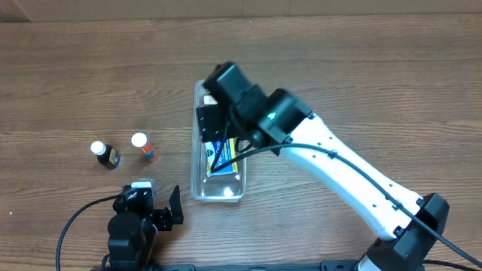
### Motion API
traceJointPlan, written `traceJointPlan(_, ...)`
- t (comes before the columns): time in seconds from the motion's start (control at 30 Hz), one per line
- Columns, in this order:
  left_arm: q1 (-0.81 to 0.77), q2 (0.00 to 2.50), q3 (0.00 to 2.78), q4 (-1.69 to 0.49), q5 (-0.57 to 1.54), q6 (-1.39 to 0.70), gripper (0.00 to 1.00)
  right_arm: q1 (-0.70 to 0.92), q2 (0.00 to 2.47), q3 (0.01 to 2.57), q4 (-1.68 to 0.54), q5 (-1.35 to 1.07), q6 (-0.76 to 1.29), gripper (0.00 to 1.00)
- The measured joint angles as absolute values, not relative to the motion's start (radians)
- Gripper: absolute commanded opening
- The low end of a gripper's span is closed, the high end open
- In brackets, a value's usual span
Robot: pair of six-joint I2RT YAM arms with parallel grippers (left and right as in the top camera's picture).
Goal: Pack container
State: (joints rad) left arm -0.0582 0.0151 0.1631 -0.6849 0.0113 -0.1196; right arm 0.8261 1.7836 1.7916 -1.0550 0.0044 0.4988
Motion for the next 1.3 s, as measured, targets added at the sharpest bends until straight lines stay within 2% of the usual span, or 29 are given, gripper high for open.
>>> traceJointPlan(0.3,-0.058,0.015,0.163,-0.685,0.011,-0.12,1.0,0.76,2.057,1.781,-0.886,0.044,0.519,0.77)
traceJointPlan(0.37,-0.058,0.015,0.163,-0.685,0.011,-0.12,1.0,0.735,2.071,1.781,-0.852,0.032,0.52,0.91)
traceJointPlan(0.5,-0.058,0.015,0.163,-0.685,0.011,-0.12,1.0,0.714,2.073,1.782,-0.797,-0.001,0.503,0.91)
traceJointPlan(0.7,-0.058,0.015,0.163,-0.685,0.011,-0.12,1.0,0.714,2.073,1.948,-0.823,-0.023,0.336,0.95)
traceJointPlan(0.87,-0.058,0.015,0.163,-0.685,0.011,-0.12,1.0,0.714,2.073,1.948,-0.885,-0.023,0.32,0.93)
traceJointPlan(1.0,-0.058,0.015,0.163,-0.685,0.011,-0.12,1.0,0.714,2.073,1.948,-1.087,-0.08,0.336,0.93)
traceJointPlan(1.13,-0.058,0.015,0.163,-0.685,0.011,-0.12,1.0,0.702,2.073,1.948,-1.144,-0.101,0.338,0.97)
traceJointPlan(1.23,-0.058,0.015,0.163,-0.685,0.011,-0.12,1.0,0.606,2.018,1.969,-1.143,-0.107,0.339,1.0)
traceJointPlan(1.3,-0.058,0.015,0.163,-0.685,0.011,-0.12,1.0,0.437,1.903,2.018,-1.137,-0.107,0.344,1.0)
